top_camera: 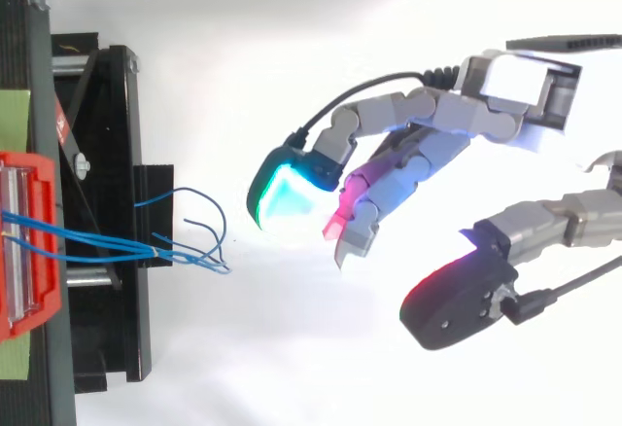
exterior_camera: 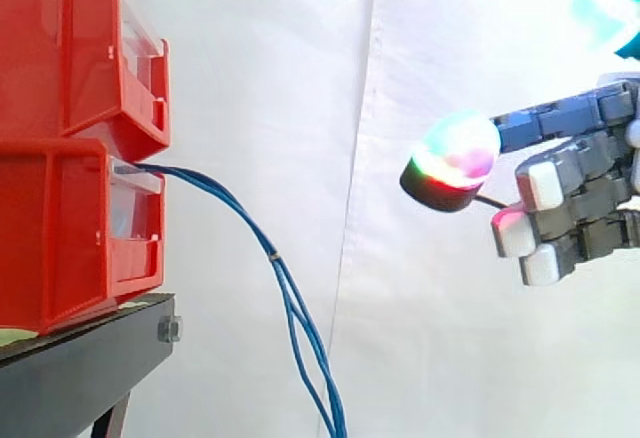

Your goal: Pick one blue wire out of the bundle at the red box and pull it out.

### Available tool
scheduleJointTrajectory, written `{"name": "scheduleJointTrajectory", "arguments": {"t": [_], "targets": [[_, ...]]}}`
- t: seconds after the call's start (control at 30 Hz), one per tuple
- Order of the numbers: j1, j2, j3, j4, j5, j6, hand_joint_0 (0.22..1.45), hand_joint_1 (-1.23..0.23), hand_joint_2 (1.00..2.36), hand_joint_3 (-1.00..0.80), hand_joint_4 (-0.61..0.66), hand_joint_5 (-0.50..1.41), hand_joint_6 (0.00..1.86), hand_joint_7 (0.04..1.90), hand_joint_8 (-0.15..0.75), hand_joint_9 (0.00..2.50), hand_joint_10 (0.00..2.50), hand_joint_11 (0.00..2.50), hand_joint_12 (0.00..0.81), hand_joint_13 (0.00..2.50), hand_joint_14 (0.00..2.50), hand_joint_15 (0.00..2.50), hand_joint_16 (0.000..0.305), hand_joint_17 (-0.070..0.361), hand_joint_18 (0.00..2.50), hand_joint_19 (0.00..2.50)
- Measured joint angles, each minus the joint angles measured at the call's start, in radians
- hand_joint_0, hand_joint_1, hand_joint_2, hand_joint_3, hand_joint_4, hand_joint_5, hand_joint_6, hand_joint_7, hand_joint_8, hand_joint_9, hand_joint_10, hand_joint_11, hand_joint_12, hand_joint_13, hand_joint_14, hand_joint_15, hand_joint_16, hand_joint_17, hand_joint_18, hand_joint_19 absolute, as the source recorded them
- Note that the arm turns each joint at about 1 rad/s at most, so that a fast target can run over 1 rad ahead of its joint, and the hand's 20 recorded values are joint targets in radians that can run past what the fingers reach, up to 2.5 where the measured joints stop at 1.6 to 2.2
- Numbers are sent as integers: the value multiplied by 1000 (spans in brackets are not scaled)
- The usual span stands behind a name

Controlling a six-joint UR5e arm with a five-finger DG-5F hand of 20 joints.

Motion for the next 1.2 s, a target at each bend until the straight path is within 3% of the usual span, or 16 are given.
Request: {"name": "scheduleJointTrajectory", "arguments": {"t": [0.1, 0.27, 0.6, 0.8, 1.0, 1.2], "targets": [[1, -22, 0, 16, 22, -13, 450, -582, 1000, -500, 286, -180, 502, 771, 340, 548, 3, 100, 488, 235, 3, 87, 88, 198, 379, 27], [1, -53, 0, 73, 37, -18, 424, -564, 1000, -500, 278, -190, 502, 741, 352, 499, 0, 39, 515, 201, 2, 54, 96, 215, 346, 52], [10, -94, 1, 158, 64, -82, 438, -630, 1000, -500, 277, -175, 502, 757, 341, 491, 2, 59, 490, 114, 0, 42, 84, 189, 198, 169], [17, -113, 3, 175, 96, -105, 450, -663, 1000, -500, 278, -167, 502, 757, 326, 522, 1, 72, 473, 135, 2, 39, 79, 178, 205, 206], [15, -163, 25, 183, 107, -67, 451, -665, 1000, -500, 280, -166, 502, 759, 322, 535, 3, 81, 466, 152, 1, 60, 77, 173, 234, 228], [13, -185, 32, 187, 119, -50, 453, -660, 1000, -500, 287, -165, 503, 768, 321, 534, 2, 80, 464, 157, 2, 64, 76, 171, 234, 245]]}}
